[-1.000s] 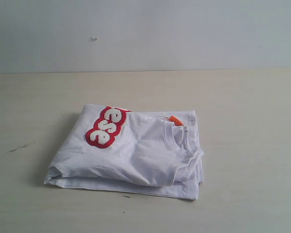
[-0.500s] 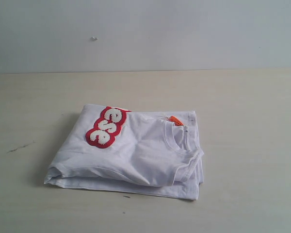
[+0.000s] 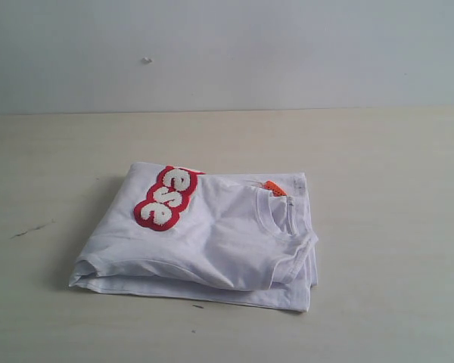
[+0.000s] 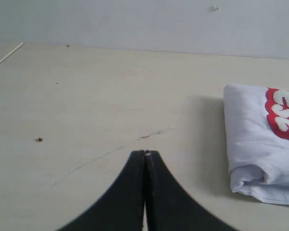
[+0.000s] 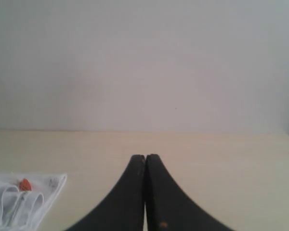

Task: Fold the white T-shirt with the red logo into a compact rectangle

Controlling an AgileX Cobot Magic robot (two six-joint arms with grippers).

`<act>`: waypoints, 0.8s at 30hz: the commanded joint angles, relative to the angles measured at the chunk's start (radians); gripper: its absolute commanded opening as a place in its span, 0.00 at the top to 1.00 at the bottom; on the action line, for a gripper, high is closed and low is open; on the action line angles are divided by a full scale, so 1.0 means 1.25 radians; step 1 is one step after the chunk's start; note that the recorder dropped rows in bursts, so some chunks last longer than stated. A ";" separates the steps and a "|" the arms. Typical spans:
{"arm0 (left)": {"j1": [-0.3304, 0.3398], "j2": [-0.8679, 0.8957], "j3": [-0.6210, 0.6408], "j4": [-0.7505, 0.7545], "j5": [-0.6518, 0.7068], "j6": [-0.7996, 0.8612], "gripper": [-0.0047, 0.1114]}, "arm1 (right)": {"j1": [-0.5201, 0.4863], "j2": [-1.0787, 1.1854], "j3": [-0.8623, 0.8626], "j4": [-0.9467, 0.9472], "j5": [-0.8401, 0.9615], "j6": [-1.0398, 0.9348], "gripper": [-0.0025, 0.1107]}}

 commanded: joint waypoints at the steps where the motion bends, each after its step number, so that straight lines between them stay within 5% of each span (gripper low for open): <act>1: 0.002 -0.004 0.000 -0.007 -0.004 -0.003 0.96 | -0.003 -0.004 0.004 -0.066 0.068 0.044 0.98; 24: 0.002 -0.004 0.000 -0.007 -0.004 -0.003 0.96 | -0.003 -0.004 0.004 -0.061 0.139 0.056 0.98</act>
